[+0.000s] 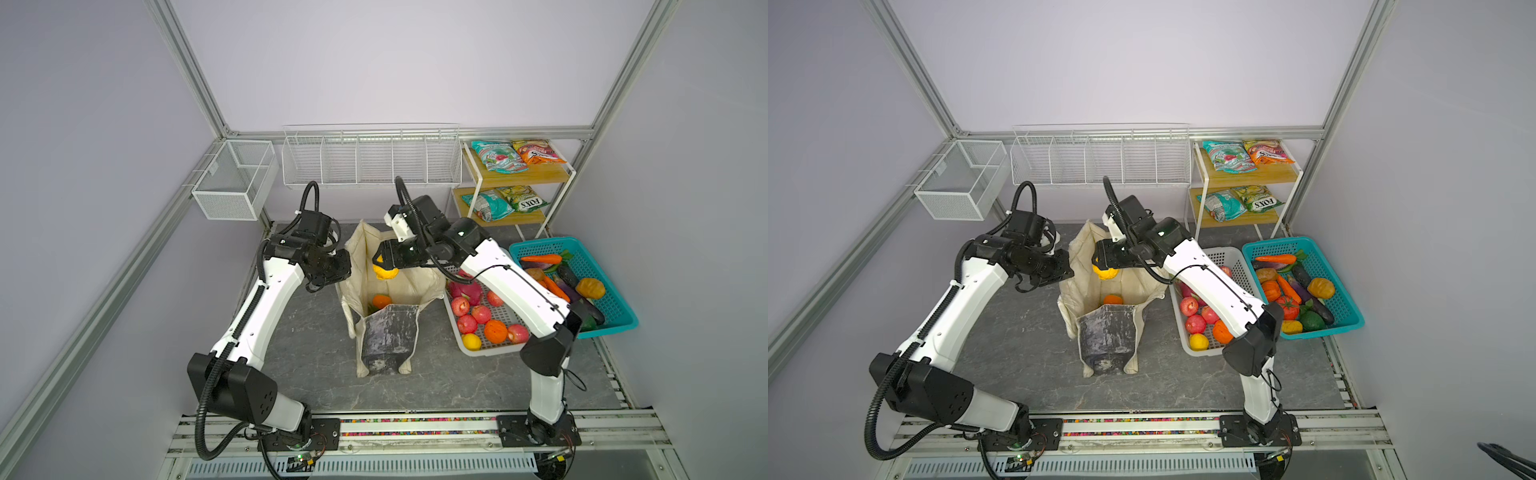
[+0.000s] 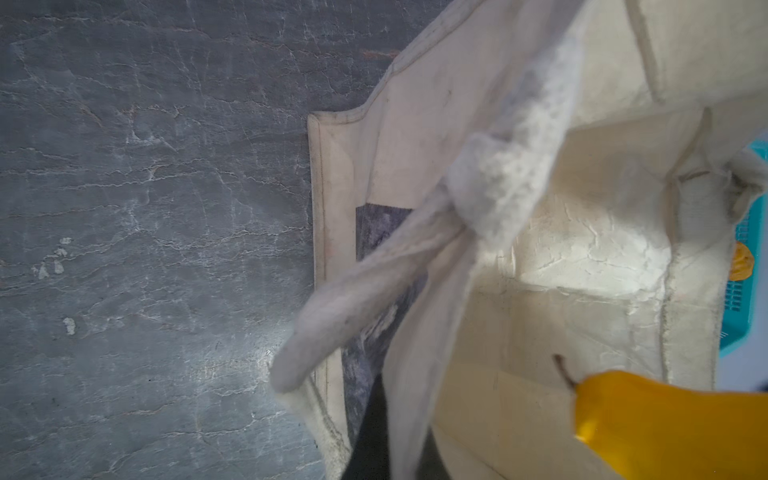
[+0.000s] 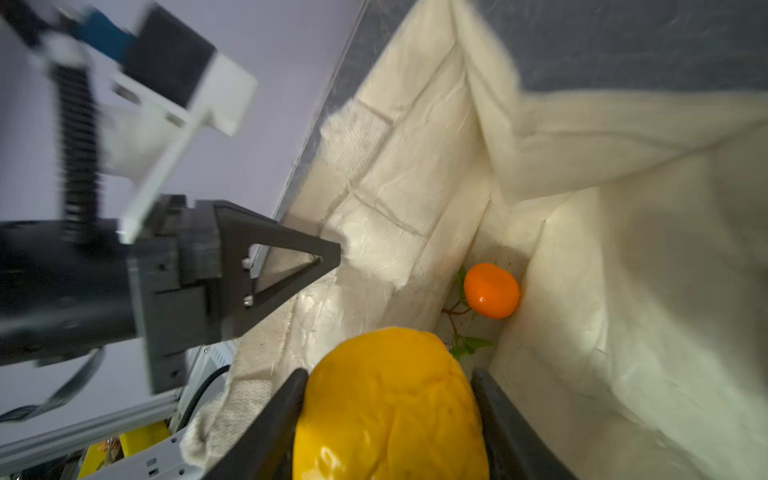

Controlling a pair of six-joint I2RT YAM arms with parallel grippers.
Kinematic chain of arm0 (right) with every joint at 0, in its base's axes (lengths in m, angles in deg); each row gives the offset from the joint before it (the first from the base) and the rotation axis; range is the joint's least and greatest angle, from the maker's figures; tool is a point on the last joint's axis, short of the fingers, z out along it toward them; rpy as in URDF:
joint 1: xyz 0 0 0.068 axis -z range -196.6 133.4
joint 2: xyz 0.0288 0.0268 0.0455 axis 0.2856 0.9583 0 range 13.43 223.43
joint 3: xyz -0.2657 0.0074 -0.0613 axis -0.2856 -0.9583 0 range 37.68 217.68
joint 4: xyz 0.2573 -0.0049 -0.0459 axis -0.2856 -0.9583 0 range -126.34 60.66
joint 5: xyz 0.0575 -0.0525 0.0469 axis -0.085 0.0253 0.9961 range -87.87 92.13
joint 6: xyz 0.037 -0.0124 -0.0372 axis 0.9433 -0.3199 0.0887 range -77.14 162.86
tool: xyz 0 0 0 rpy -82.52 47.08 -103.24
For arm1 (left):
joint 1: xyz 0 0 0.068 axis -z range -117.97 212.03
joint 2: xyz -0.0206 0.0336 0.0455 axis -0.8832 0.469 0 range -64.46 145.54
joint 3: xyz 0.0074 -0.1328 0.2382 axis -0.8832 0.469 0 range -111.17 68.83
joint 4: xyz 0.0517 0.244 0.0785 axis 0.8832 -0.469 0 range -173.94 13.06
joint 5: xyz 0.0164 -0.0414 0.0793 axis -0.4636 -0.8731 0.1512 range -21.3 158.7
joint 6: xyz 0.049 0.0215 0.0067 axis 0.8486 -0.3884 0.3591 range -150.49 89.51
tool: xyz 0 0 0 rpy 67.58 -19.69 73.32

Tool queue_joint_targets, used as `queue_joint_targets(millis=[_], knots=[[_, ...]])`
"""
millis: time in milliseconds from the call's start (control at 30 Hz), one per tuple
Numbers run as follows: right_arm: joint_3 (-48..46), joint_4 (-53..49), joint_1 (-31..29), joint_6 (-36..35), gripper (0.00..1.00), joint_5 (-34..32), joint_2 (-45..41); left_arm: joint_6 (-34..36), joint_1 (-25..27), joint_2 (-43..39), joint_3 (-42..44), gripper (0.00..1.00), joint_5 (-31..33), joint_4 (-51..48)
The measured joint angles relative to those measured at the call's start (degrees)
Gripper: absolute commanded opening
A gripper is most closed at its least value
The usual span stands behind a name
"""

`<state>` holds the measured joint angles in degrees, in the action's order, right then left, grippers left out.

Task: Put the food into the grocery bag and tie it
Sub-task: 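Carry the yellow mango over the bag and lower it inside, then release the mango and withdraw the right gripper toward the baskets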

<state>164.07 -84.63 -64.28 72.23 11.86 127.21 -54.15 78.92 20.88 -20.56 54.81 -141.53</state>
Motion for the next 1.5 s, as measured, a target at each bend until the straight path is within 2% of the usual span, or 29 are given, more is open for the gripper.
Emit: queue_joint_targets(millis=[200,533,733,1100,1333,1367,1433,1467,1500], knots=[[-1.0,0.3,-1.6,0.0,0.59,4.0,4.3,0.4,0.0,0.0,-0.4,0.00,1.0,-0.4],[-7.4,2.8,-2.1,-0.5,0.60,7.2,5.3,1.9,0.0,0.0,-0.4,0.00,4.5,-0.9],[-11.8,4.8,-2.6,-0.7,0.60,8.0,7.8,2.1,0.0,0.0,-0.4,0.00,5.2,-0.9],[-14.4,5.9,-3.4,-2.7,0.64,6.7,13.8,2.1,0.0,0.0,-0.5,0.00,5.3,0.0],[-16.9,7.9,-3.5,-4.1,0.73,6.3,13.8,2.1,0.0,0.9,-1.8,0.00,5.3,0.0],[-16.9,8.0,-3.5,-4.1,0.77,6.3,13.8,2.1,0.0,1.0,-1.9,0.00,5.2,0.0],[-16.9,8.3,-3.5,-4.3,0.97,5.8,13.8,2.1,0.0,1.4,-2.0,0.00,5.2,0.0],[-16.9,8.2,-3.5,-4.8,0.89,5.4,13.8,2.1,0.0,1.5,-2.0,0.00,5.2,0.0],[-16.9,8.2,-3.5,-5.5,0.88,4.9,13.8,2.1,0.0,1.7,-2.0,0.00,5.0,0.0]])
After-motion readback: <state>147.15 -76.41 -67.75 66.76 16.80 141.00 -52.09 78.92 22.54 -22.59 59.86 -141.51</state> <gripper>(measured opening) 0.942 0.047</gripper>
